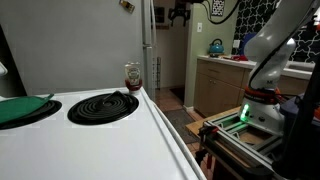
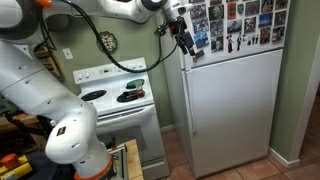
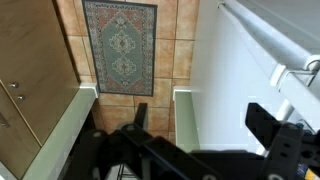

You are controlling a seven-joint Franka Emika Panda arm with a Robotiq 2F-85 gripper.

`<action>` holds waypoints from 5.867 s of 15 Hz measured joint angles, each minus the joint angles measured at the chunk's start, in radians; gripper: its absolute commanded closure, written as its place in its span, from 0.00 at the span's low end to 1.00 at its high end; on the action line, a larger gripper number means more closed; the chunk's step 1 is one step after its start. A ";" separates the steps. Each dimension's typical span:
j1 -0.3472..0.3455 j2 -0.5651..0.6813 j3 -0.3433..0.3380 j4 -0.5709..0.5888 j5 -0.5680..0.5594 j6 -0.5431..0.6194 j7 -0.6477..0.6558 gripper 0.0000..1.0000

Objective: Open both refrigerator doors

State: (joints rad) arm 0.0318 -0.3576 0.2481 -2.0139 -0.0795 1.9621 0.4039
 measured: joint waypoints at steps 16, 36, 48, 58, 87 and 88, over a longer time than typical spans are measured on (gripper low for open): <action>0.178 0.021 -0.192 -0.005 0.438 0.216 -0.765 0.00; 0.229 0.110 -0.245 0.027 0.759 0.214 -1.330 0.00; 0.208 0.194 -0.228 0.109 0.804 0.218 -1.412 0.09; 0.200 0.214 -0.199 0.129 0.839 0.213 -1.439 0.88; 0.012 0.121 -0.324 0.076 0.809 0.100 -1.593 0.19; 0.008 0.121 -0.324 0.076 0.796 0.118 -1.593 0.10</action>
State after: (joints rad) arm 0.0400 -0.2364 -0.0757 -1.9382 0.7163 2.0797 -1.1893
